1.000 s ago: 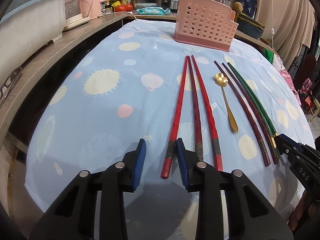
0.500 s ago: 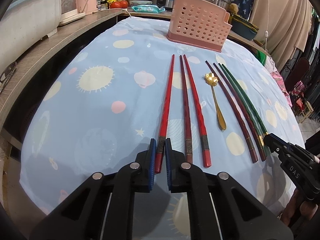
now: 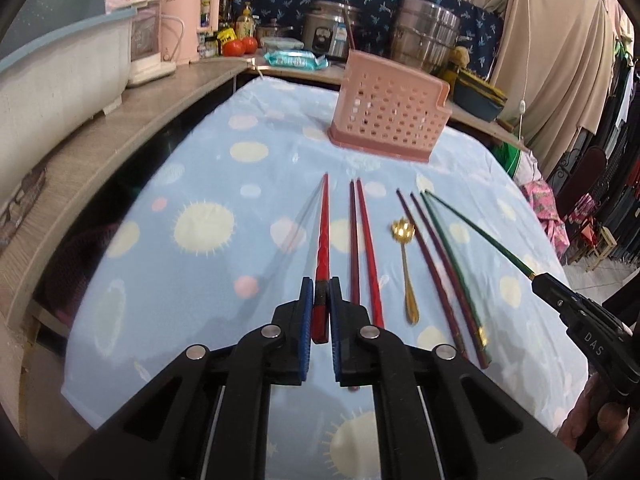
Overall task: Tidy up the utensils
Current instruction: 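Lift both chopsticks and lower them into the pink holder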
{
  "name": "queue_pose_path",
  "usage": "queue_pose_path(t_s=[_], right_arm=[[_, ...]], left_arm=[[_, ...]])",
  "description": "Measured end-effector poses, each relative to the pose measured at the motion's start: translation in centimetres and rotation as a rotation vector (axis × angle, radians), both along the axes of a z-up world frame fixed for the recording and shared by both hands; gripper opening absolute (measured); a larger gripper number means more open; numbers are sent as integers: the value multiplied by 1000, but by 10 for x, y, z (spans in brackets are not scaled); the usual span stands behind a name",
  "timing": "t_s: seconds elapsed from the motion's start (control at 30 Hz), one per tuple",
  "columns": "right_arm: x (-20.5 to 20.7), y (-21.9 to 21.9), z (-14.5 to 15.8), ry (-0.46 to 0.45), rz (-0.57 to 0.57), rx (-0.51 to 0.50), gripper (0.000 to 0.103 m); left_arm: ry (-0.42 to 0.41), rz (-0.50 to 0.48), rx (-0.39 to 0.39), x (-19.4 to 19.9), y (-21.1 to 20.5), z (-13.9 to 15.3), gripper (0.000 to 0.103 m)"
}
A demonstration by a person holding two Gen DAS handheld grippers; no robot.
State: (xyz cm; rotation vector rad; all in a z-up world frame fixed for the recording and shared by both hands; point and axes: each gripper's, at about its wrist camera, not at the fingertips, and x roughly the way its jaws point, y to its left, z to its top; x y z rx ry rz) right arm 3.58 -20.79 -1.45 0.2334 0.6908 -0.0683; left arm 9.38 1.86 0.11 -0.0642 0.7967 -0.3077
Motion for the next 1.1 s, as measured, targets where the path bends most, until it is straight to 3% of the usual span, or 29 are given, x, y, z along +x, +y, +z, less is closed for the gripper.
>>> queue_pose_path(t_s=[0.4, 0.63, 0.87, 1.1], right_arm=[[28, -28, 74, -177, -26, 18, 7], [52, -44, 101, -227, -54, 16, 7], [80, -68, 123, -269, -59, 106, 7], [106, -80, 162, -369, -49, 142, 7]], left_arm=[[-208, 3, -36, 37, -14, 85, 7], [-280, 7, -44, 63, -26, 119, 7], [-327, 7, -83, 90, -33, 151, 7], [-420, 10, -119, 111, -44, 196, 7]])
